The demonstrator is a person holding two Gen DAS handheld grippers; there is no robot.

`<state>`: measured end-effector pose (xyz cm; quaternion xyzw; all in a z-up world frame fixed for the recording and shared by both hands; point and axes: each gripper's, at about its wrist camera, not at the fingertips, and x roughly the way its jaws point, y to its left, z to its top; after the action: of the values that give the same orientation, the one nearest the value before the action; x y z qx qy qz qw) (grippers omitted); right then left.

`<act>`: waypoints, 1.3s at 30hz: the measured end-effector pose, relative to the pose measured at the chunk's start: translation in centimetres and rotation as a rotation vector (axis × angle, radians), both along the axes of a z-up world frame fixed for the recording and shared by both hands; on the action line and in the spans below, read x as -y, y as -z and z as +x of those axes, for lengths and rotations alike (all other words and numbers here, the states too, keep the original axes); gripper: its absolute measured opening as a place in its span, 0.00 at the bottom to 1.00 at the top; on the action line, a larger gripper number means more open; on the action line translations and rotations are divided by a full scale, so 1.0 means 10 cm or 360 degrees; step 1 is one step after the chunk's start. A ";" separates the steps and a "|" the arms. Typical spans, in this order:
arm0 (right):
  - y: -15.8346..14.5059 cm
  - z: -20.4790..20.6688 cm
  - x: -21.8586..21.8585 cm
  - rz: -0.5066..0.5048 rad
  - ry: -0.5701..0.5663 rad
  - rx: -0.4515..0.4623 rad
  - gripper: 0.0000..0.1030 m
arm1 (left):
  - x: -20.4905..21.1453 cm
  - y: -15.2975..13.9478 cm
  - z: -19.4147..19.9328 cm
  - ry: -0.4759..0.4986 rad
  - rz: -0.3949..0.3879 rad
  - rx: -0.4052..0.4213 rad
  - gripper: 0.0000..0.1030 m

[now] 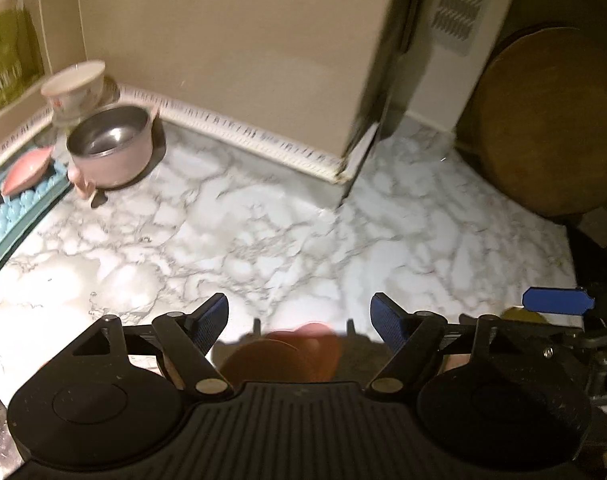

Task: Organize plates and bowls
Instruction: 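Open both grippers and move them toward the pink heart dishes, then close the right gripper on a pink heart dish rim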

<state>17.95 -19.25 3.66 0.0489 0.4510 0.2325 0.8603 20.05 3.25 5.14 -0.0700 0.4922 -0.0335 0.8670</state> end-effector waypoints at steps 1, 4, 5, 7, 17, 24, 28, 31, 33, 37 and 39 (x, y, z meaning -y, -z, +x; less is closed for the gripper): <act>0.04 0.06 -0.04 0.0000 -0.0005 -0.0033 0.84 | -0.05 0.04 0.06 -0.0012 0.0002 -0.0025 0.76; 0.18 0.23 -0.16 -0.0016 -0.0034 -0.0123 0.84 | -0.16 0.19 0.24 -0.0038 -0.0021 -0.0133 0.76; 0.23 0.29 -0.21 -0.0031 -0.0046 -0.0153 0.84 | -0.20 0.24 0.30 -0.0043 -0.0029 -0.0170 0.76; 0.32 0.39 -0.28 -0.0046 -0.0061 -0.0213 0.84 | -0.24 0.33 0.41 -0.0018 -0.0043 -0.0242 0.76; 0.69 0.72 -0.57 -0.0069 -0.0153 -0.0467 0.73 | -0.42 0.68 0.71 0.0108 -0.0061 -0.0447 0.75; 0.93 0.87 -0.75 -0.0128 -0.0211 -0.0605 0.60 | -0.51 0.85 0.78 0.0191 -0.0074 -0.0523 0.69; 1.06 0.92 -0.82 -0.0171 -0.0255 -0.0665 0.50 | -0.55 0.89 0.83 0.0206 -0.0090 -0.0536 0.67; 1.14 0.93 -0.89 -0.0205 -0.0284 -0.0695 0.46 | -0.56 0.91 0.85 0.0247 -0.0130 -0.0544 0.63; 1.19 0.95 -0.93 -0.0226 -0.0305 -0.0720 0.40 | -0.55 0.93 0.86 0.0271 -0.0137 -0.0550 0.62; 1.26 0.97 -0.98 -0.0258 -0.0312 -0.0748 0.35 | -0.57 0.95 0.88 0.0298 -0.0180 -0.0560 0.56; 1.26 0.97 -0.98 -0.0251 -0.0319 -0.0757 0.31 | -0.58 0.95 0.88 0.0314 -0.0199 -0.0568 0.53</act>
<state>27.70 -9.40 -8.93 -0.0101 0.6597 0.2626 0.7041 28.84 9.01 -4.36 -0.0799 0.6394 -0.1356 0.7526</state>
